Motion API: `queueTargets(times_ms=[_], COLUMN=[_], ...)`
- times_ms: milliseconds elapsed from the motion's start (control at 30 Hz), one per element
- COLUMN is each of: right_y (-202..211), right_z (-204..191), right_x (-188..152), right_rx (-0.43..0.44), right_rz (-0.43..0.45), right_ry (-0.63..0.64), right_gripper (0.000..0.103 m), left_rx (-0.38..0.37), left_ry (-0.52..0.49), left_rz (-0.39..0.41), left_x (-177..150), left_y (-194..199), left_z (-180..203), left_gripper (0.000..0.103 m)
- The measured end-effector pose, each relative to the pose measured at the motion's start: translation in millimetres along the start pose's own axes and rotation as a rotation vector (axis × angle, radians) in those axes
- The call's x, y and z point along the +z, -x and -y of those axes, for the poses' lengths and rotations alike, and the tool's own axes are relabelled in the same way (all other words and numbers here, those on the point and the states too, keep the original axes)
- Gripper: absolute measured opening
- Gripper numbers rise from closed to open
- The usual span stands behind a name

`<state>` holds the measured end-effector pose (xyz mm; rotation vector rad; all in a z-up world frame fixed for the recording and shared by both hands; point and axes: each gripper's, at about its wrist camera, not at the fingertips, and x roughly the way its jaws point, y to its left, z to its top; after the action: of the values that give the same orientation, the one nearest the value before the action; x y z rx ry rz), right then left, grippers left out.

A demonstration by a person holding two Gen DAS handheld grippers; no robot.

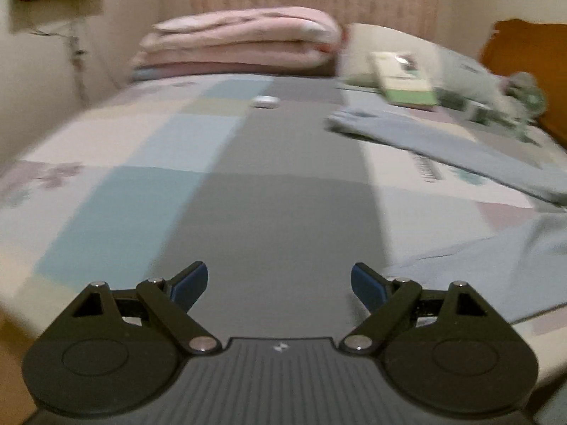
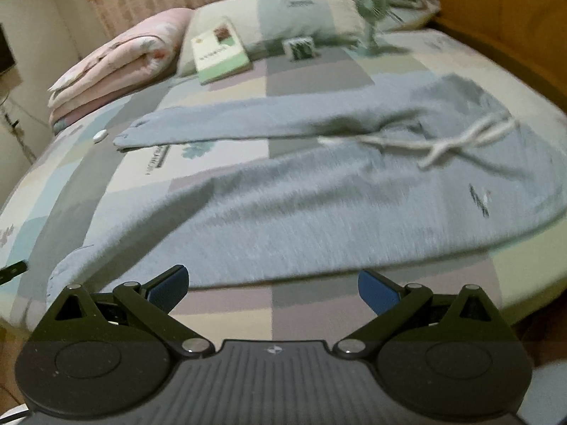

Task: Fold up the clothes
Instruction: 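Grasp the elastic cuff of the grey pant leg with the left gripper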

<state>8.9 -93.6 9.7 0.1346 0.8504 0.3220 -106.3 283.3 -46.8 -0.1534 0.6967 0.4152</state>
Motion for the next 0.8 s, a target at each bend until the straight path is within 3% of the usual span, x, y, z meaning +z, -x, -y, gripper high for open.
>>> queueTargets(times_ms=[133, 267, 433, 500, 567, 800], right_y=[4.4, -0.2, -7.3, -9.6, -10.4, -11.3], right_z=[-12.1, -13.3, -9.5, -7.8, -8.0, -3.2], right_x=[4.4, -1.4, -8.1, -9.4, -9.3, -9.5], right_rx=[0.031, 0.037, 0.024, 0.019, 0.015, 0.002], right_rz=[0.025, 0.006, -0.022, -0.030, -0.030, -0.029], right_ry=[0.038, 0.039, 0.024, 0.016, 0.013, -0.004], right_gripper=[0.103, 0.103, 0.103, 0.103, 0.103, 0.103], left_rx=[-0.021, -0.041, -0.041, -0.065, -0.063, -0.012], left_ry=[-0.079, -0.050, -0.088, -0.084, -0.081, -0.046], left_rz=[-0.070, -0.129, -0.087, -0.077, -0.063, 0.030], left_x=[-10.5, -25.1, -35.1, -35.6, -30.8, 1.6], left_y=[-26.3, -43.9, -40.3, -38.1, -39.1, -37.9], left_z=[33.8, 42.3, 58.9, 62.8, 64.6, 48.2], left_gripper=[0.069, 0.067, 0.061, 0.038, 0.030, 0.029])
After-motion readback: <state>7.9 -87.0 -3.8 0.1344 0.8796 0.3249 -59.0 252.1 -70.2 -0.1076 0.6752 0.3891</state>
